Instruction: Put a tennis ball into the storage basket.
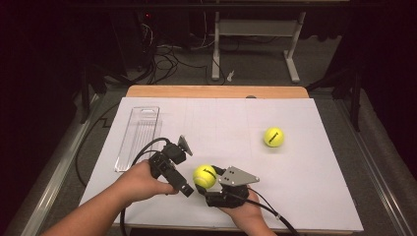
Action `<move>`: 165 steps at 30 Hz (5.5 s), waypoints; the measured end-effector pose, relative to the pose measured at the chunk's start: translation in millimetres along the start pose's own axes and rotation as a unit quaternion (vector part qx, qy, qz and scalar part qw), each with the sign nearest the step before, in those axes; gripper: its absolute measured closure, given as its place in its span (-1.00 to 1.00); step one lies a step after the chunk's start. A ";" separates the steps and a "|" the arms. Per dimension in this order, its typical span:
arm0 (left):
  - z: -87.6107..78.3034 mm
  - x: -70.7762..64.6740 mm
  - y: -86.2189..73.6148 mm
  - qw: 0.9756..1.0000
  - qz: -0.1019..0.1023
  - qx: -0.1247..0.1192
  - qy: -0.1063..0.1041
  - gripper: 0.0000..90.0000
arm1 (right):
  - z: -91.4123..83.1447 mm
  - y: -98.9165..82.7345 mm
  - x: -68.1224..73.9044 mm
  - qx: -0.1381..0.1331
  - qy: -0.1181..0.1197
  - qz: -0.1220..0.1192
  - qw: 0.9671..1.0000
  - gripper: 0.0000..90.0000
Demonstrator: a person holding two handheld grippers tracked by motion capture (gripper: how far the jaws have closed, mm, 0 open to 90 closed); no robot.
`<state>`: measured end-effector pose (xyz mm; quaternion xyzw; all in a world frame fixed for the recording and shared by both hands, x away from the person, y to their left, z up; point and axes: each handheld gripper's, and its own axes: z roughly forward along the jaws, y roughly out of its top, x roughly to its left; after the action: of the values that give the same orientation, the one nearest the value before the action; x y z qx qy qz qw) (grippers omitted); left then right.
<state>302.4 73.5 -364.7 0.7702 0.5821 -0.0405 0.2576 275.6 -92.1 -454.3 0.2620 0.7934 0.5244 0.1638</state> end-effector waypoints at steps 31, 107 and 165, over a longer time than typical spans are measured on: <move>17.7 -23.0 25.9 1.000 -0.005 0.000 0.000 -0.98 | 3.0 4.0 17.5 -0.018 0.027 -0.013 0.999 -0.39; 36.3 -22.5 25.2 0.999 -0.030 0.020 -0.019 -0.41 | 2.8 4.0 11.6 -0.038 0.016 -0.009 0.999 -0.68; 7.2 38.4 30.4 0.998 -0.063 -0.004 0.025 -0.41 | -119.3 -44.9 -88.5 -0.020 -0.154 0.024 0.988 -0.99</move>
<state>344.2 98.2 -374.2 0.7321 0.6356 -0.0347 0.2424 272.4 -247.1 -449.6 0.3555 0.7415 0.4974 0.2763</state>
